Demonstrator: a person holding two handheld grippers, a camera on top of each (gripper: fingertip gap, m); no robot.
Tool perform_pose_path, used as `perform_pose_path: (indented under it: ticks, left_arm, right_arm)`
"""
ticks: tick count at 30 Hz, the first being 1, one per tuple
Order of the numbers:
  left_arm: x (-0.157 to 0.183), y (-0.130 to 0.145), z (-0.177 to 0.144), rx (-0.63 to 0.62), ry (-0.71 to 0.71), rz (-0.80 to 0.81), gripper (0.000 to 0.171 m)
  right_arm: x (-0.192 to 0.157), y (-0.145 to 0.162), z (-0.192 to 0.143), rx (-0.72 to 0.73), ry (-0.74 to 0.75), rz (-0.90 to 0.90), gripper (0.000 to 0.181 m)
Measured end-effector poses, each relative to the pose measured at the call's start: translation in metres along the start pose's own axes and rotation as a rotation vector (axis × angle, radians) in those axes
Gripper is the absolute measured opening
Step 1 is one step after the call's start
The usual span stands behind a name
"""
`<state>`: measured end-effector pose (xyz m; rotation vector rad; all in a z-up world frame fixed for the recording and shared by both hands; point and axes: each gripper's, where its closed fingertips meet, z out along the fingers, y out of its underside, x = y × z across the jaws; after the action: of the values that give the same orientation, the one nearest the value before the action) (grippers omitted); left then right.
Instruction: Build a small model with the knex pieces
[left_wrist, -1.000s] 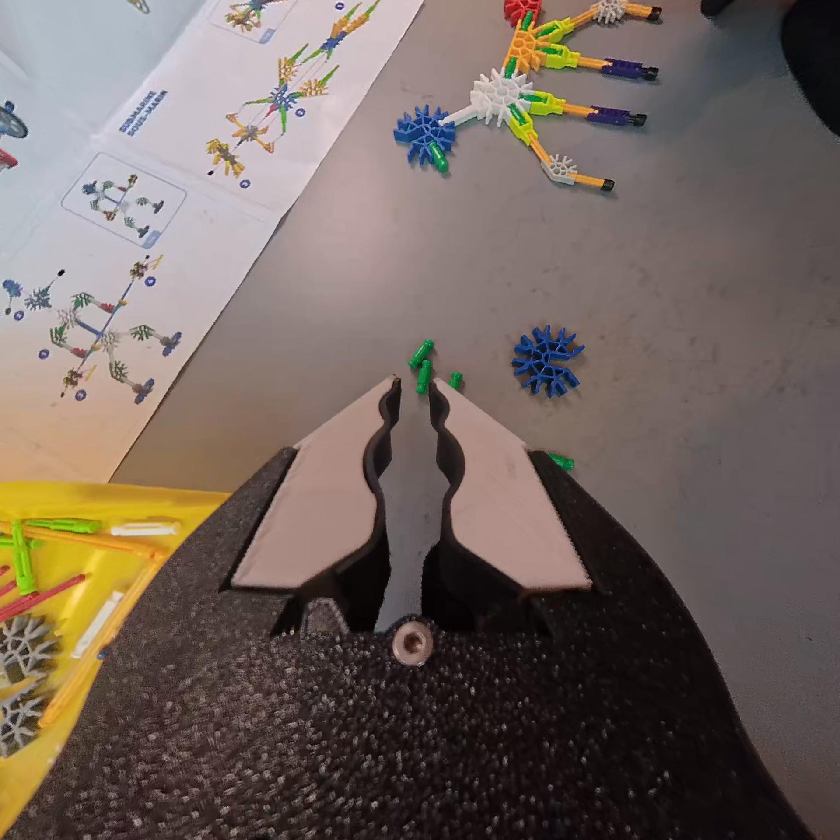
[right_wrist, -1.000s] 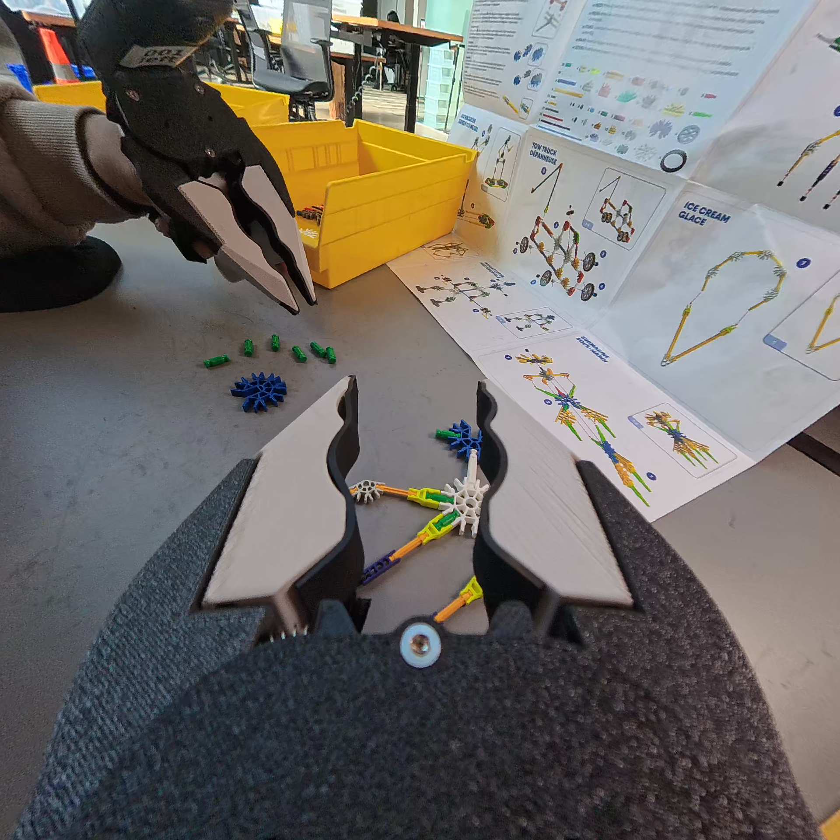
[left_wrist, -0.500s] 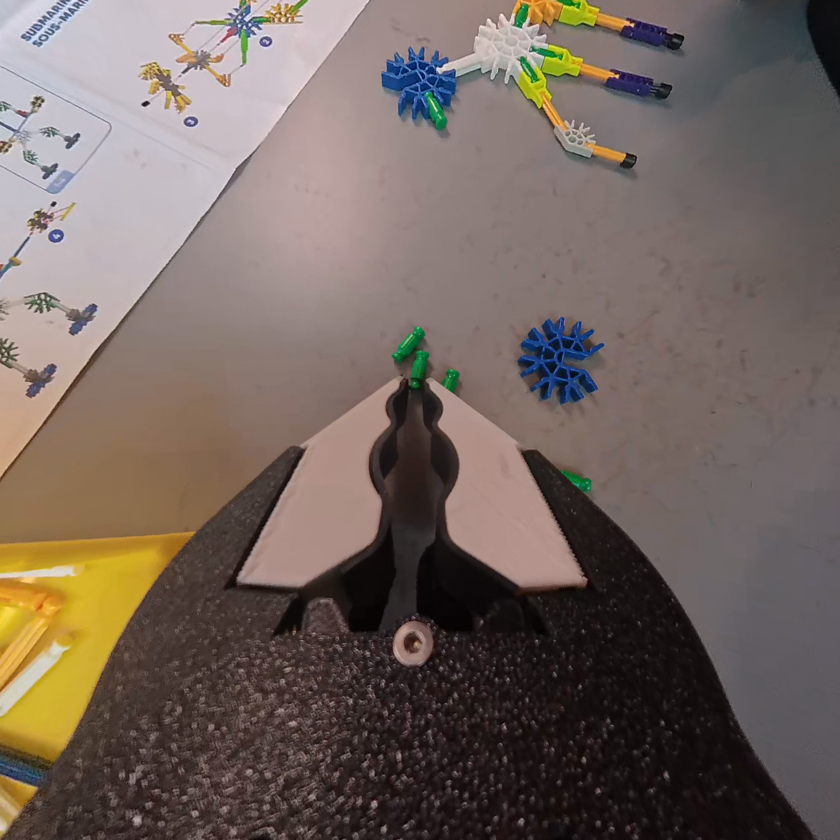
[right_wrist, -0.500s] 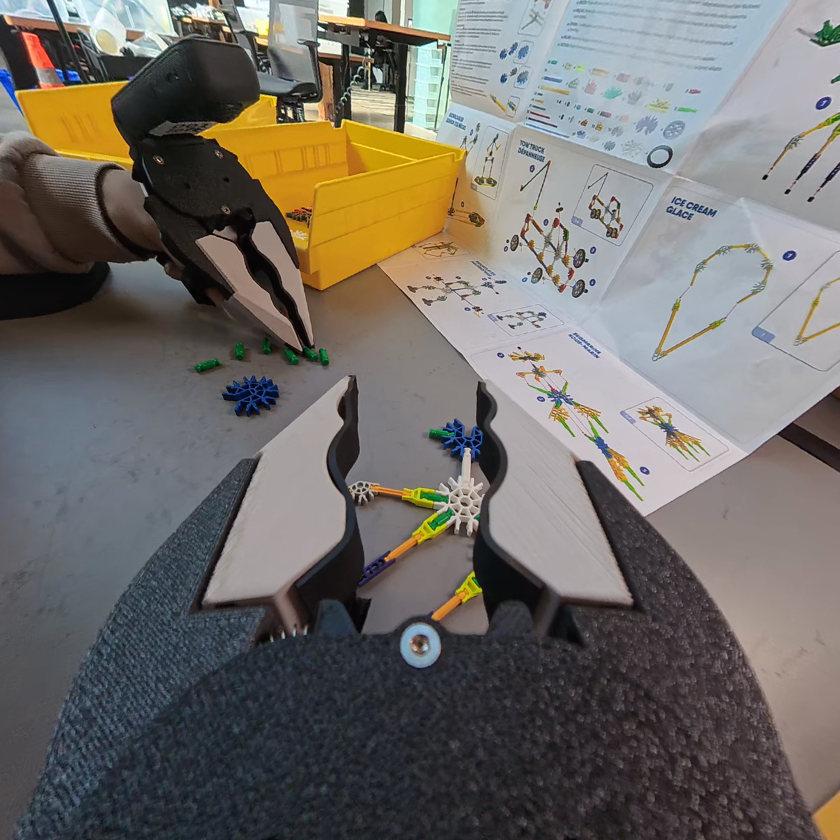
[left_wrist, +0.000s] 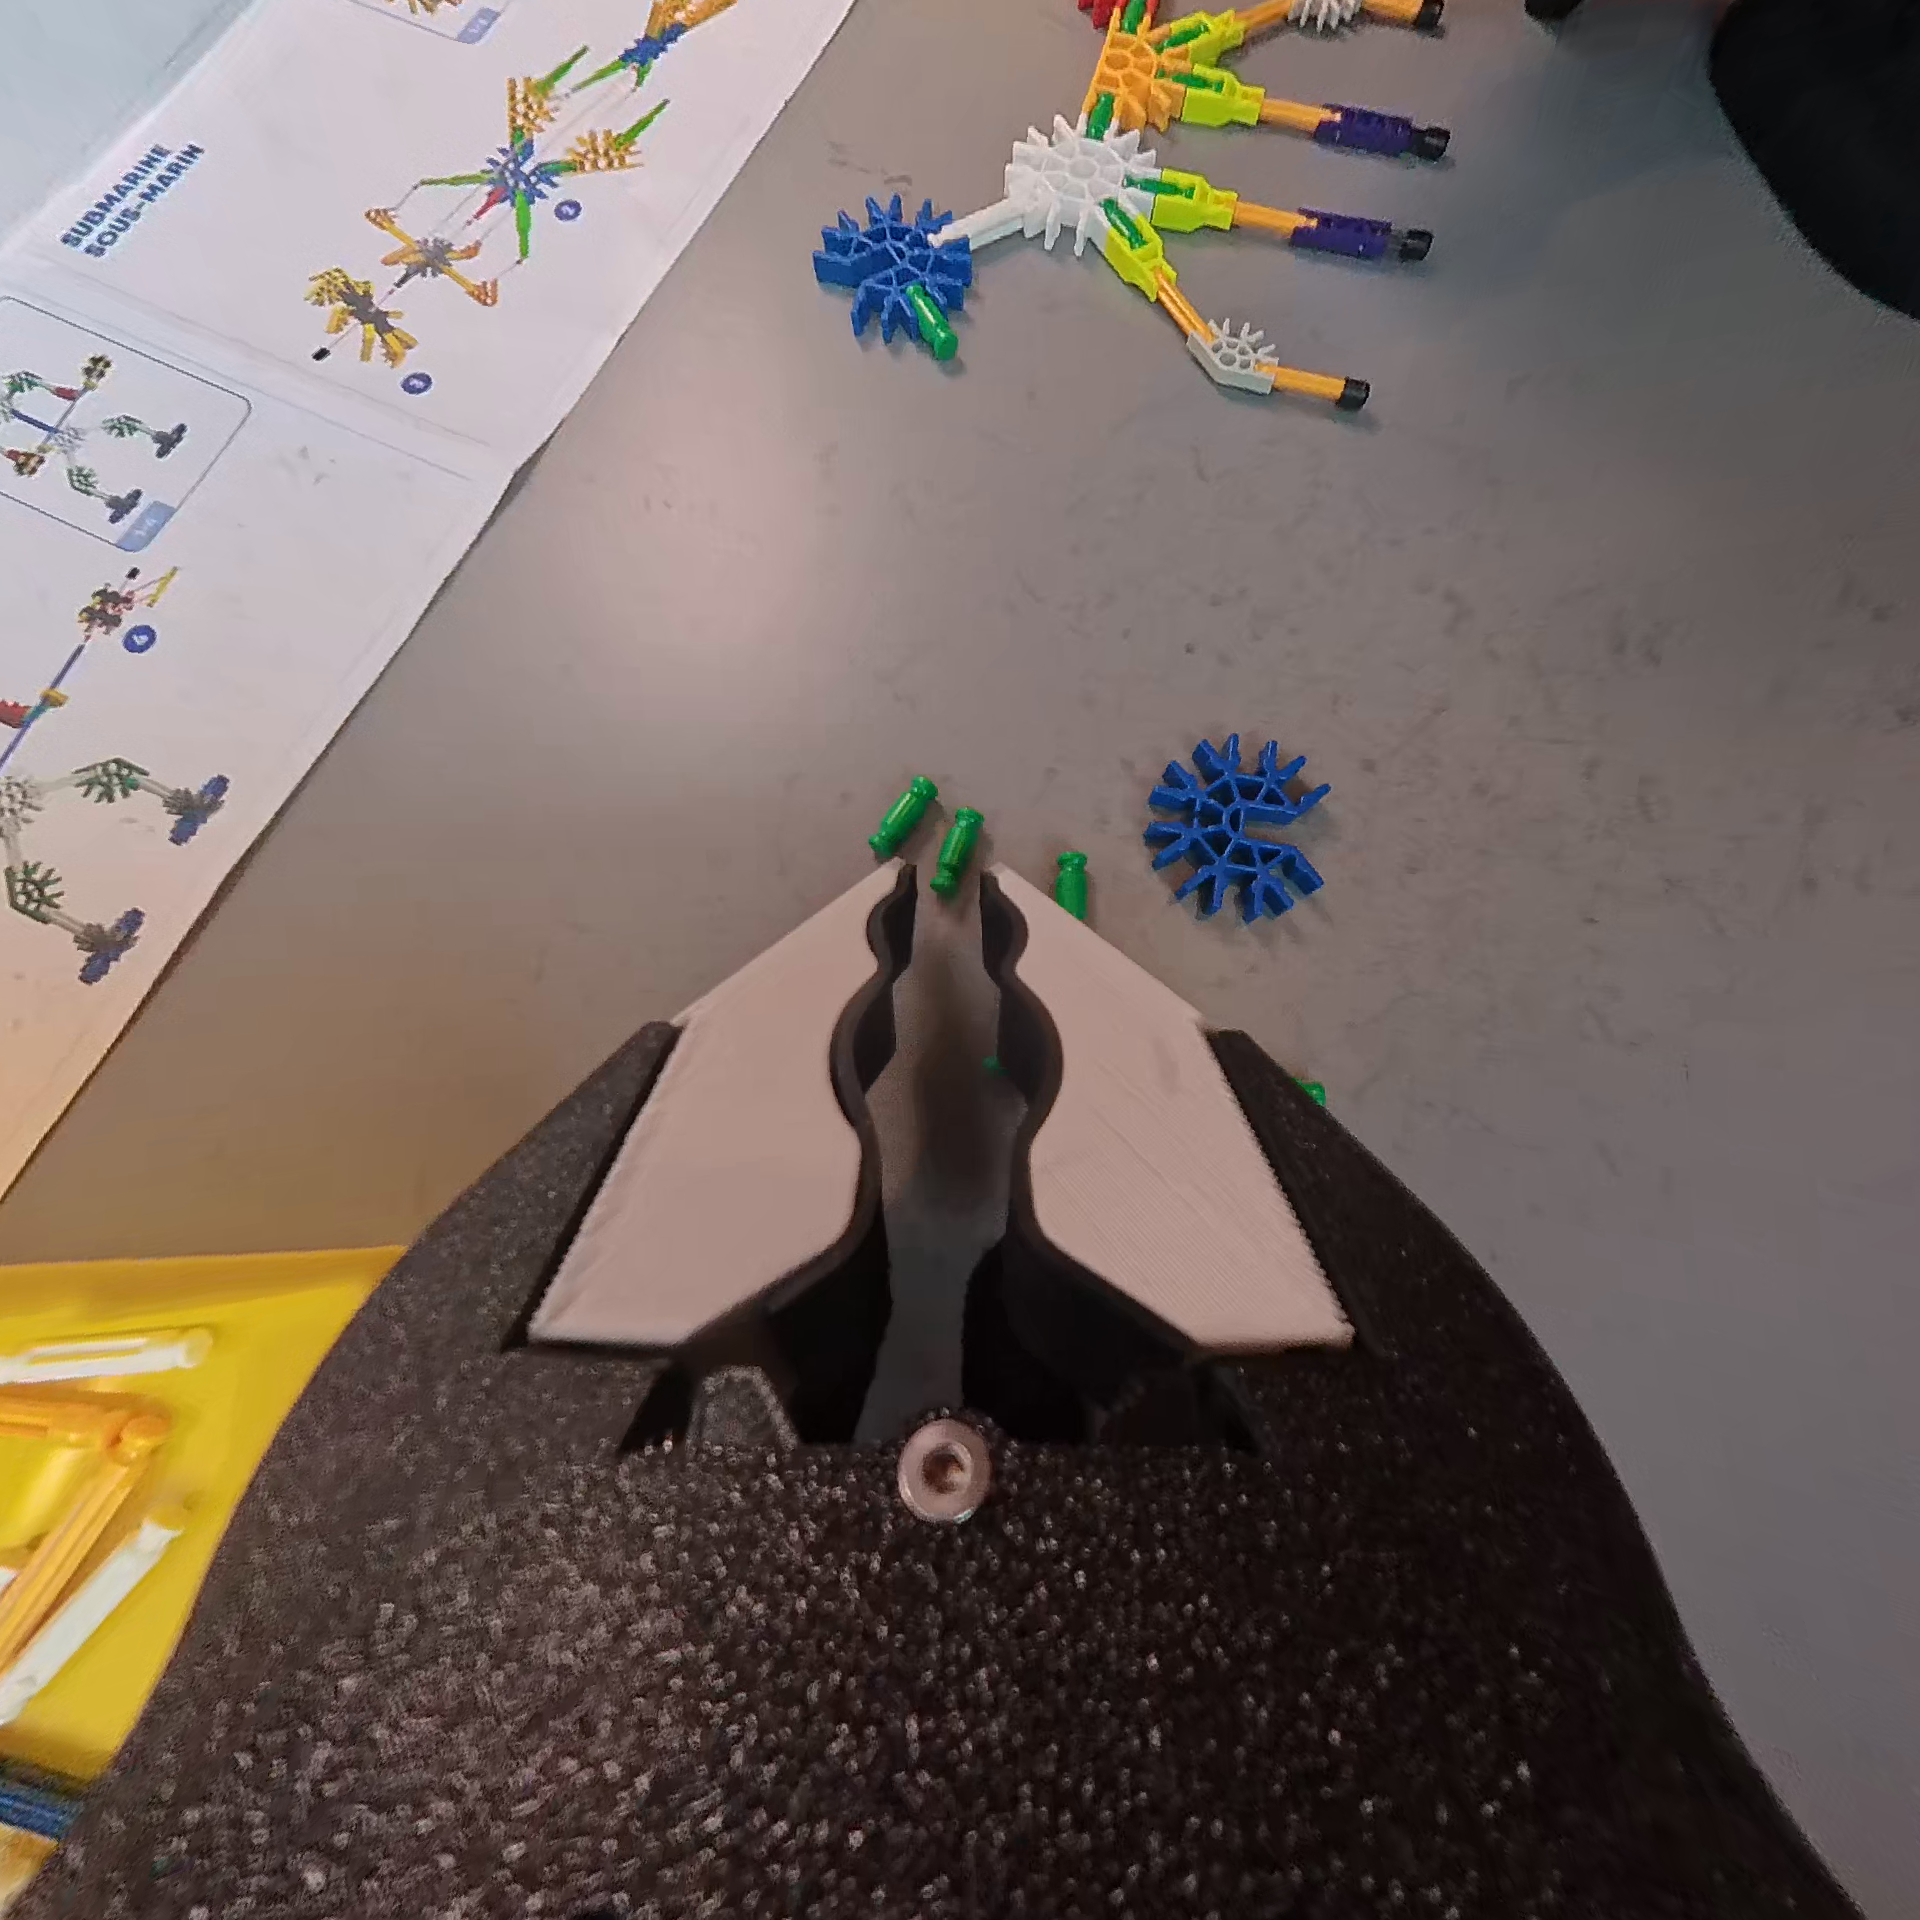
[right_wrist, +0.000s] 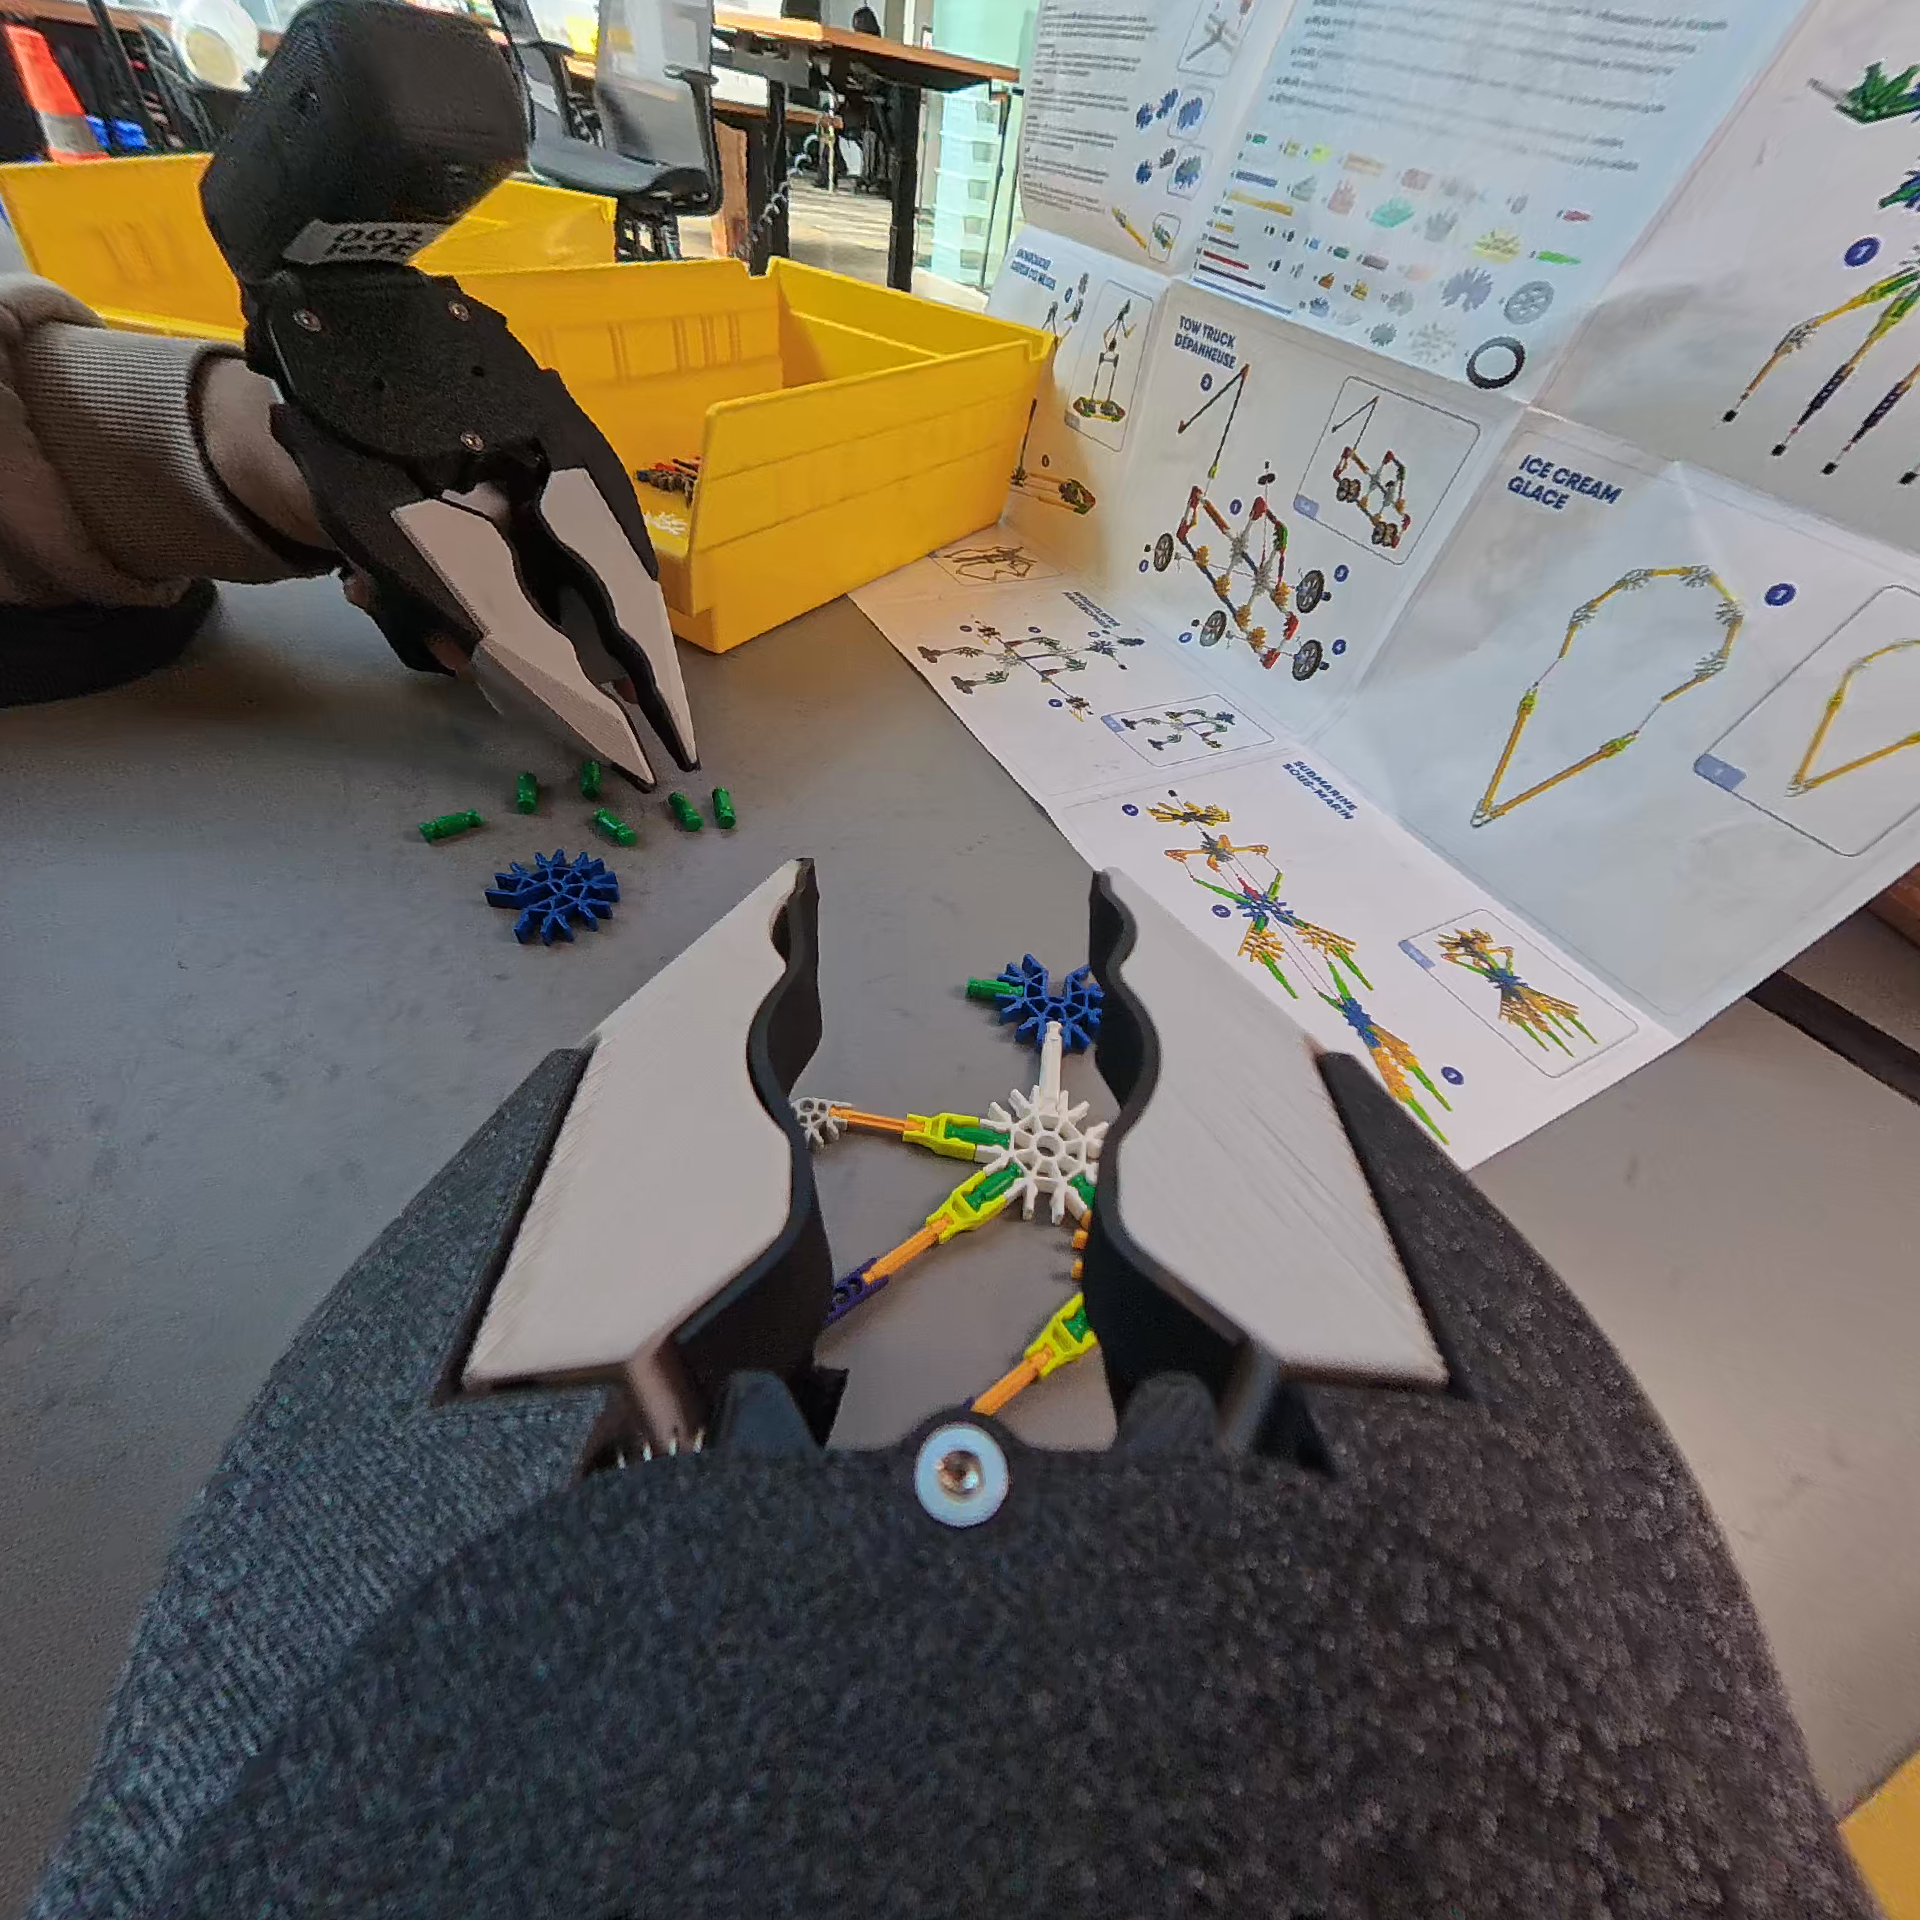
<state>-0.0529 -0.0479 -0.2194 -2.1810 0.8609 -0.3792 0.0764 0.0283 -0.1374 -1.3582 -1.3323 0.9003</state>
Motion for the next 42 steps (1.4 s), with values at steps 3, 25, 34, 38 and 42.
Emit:
perform_pose_path:
  ticks: [3,25,34,38,42]
  left_arm:
    - [-0.004,-0.015,-0.013,0.097,-0.037,-0.044,0.013]
    - [-0.035,-0.039,-0.043,0.421,-0.375,-0.181,0.031]
    - [-0.026,-0.038,-0.041,0.400,-0.385,-0.095,0.031]
    - [-0.020,-0.037,-0.044,0.403,-0.377,-0.060,0.029]
    - [-0.018,-0.040,-0.046,0.423,-0.367,-0.060,0.025]
  right_arm:
    - [0.005,0.000,-0.001,0.006,0.022,0.002,0.051]
    - [0.021,-0.014,-0.013,0.121,0.083,0.058,0.049]
    - [-0.007,-0.001,0.013,-0.010,0.024,-0.097,0.049]
    - [-0.010,0.000,0.018,-0.022,0.010,-0.103,0.050]
    - [0.001,-0.008,0.008,0.046,0.034,-0.027,0.050]
